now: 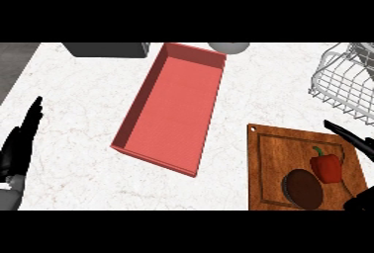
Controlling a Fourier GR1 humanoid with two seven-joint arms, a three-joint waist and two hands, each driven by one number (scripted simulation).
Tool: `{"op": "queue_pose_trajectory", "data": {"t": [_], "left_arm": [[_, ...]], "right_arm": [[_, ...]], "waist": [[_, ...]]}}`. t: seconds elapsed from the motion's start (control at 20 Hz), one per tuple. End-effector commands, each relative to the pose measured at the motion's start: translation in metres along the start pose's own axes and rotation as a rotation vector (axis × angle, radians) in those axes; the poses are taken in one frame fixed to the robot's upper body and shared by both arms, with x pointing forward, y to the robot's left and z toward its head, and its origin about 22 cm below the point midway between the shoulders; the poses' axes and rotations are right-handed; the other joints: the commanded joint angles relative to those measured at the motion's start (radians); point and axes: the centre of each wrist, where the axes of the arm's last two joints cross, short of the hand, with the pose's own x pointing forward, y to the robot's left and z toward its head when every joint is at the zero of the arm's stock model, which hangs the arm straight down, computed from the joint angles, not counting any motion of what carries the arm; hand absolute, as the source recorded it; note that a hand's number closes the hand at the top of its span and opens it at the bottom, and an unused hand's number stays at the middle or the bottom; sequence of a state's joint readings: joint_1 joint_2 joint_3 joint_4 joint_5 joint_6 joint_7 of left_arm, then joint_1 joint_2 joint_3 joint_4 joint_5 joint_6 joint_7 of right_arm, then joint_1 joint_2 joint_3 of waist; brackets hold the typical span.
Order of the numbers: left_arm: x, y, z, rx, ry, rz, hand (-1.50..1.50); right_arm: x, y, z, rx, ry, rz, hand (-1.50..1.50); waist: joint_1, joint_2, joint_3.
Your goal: Pick the cupcake from the cutting board and place it in the cardboard box
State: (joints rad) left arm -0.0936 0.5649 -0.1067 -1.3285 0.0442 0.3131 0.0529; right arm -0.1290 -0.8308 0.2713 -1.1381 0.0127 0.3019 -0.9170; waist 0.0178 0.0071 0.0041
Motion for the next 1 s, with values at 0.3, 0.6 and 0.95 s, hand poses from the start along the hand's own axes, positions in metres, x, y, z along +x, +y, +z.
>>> {"op": "queue_pose_trajectory", "data": {"t": [0.3, 0.6, 0.95], "left_arm": [[-0.018, -0.007, 0.001, -0.002, 0.002, 0.001, 0.00], [-0.009, 0.000, -0.007, 0.018, 0.011, -0.003, 0.00], [-0.021, 0.014, 0.001, -0.007, 0.007, -0.006, 0.00]], "right_arm": [[0.018, -0.033, -0.036, 0.402, 0.040, 0.312, -1.50], [0.035, -0.017, -0.069, 0.568, 0.123, 0.393, -1.50], [0.034, 0.007, -0.078, 0.610, 0.170, 0.453, -1.50]], "waist": [[0.003, -0.003, -0.004], [-0.010, -0.006, -0.005], [-0.016, -0.008, -0.004]]}}
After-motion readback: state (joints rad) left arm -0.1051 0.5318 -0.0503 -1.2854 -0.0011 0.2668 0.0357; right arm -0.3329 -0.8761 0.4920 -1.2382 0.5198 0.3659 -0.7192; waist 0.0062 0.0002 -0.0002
